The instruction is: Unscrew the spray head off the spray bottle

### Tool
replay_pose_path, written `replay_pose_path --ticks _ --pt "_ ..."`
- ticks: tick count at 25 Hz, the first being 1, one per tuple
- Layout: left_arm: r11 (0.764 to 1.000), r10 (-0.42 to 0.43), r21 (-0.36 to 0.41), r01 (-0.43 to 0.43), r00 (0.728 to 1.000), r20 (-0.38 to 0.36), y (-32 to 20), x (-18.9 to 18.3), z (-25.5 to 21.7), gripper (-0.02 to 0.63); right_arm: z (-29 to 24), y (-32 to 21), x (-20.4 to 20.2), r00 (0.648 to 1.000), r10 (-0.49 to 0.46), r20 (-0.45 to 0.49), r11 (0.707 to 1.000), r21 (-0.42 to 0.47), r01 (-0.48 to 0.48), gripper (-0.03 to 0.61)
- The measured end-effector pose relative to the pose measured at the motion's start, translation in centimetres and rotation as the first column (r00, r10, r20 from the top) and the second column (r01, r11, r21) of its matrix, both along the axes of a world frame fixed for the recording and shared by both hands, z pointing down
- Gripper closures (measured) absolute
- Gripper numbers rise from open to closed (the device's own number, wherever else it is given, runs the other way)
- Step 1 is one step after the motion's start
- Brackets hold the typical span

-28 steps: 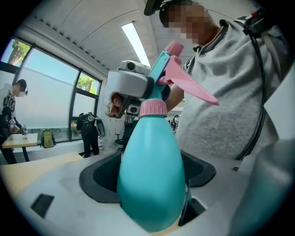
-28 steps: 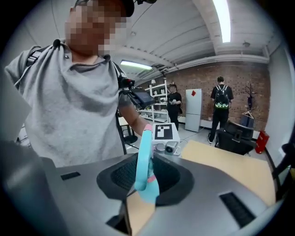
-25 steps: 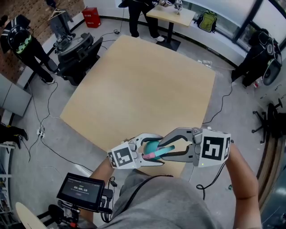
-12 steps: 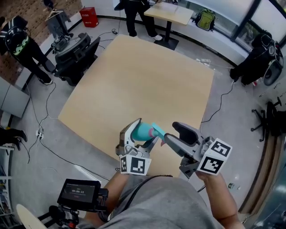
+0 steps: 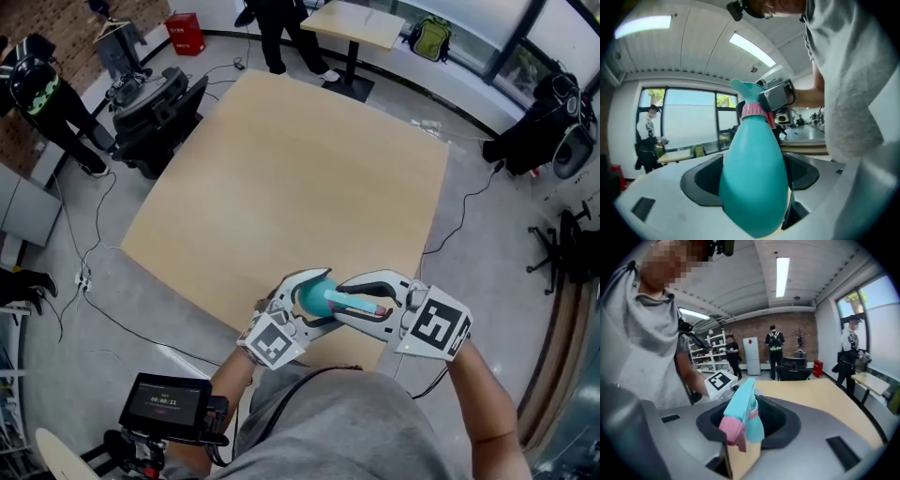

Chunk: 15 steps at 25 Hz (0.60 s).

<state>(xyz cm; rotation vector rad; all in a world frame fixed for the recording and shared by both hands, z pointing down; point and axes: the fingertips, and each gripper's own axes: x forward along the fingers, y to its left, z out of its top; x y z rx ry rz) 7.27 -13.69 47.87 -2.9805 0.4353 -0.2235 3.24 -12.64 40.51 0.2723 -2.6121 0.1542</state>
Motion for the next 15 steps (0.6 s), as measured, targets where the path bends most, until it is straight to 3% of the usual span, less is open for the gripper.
replay_pose_path --ticks 3,6,8,9,11,15 --pt "0.971 0.236 -0.048 -0.235 0.971 0.022 3.2 0.3 1.5 0.229 1.1 2.9 -0.3 0.965 -0.23 -0.125 0.973 -0.005 0.231 0.448" --pt "0.898 0.44 -0.063 -0.435 0.884 0.161 6.8 0.4 4.2 0.228 2.1 5.7 -0.4 0.886 -0.425 -0.188 0.905 -0.063 0.421 0.448" --pt "0.854 0.516 -0.068 -0.516 0.824 0.234 8.5 0.5 5.4 0.227 2.2 6.9 -0.4 0.837 -0.51 -0.195 0.86 -0.11 0.498 0.448" --pt "0.842 0.535 -0.068 -0.536 0.809 0.243 8.9 0.7 5.5 0.229 2.2 7.1 -0.4 0.82 -0.537 -0.199 0.843 -0.127 0.522 0.448" --pt "0.841 0.535 -0.058 -0.538 0.812 0.231 9.0 1.2 5.4 0.229 2.1 7.0 -0.3 0.799 -0.561 -0.218 0.828 -0.142 0.543 0.448" --pt "0.897 0.438 -0.032 -0.44 0.878 0.192 7.4 1.7 6.3 0.229 1.7 5.8 0.0 0.8 -0.535 -0.272 0.843 -0.119 0.524 0.448"
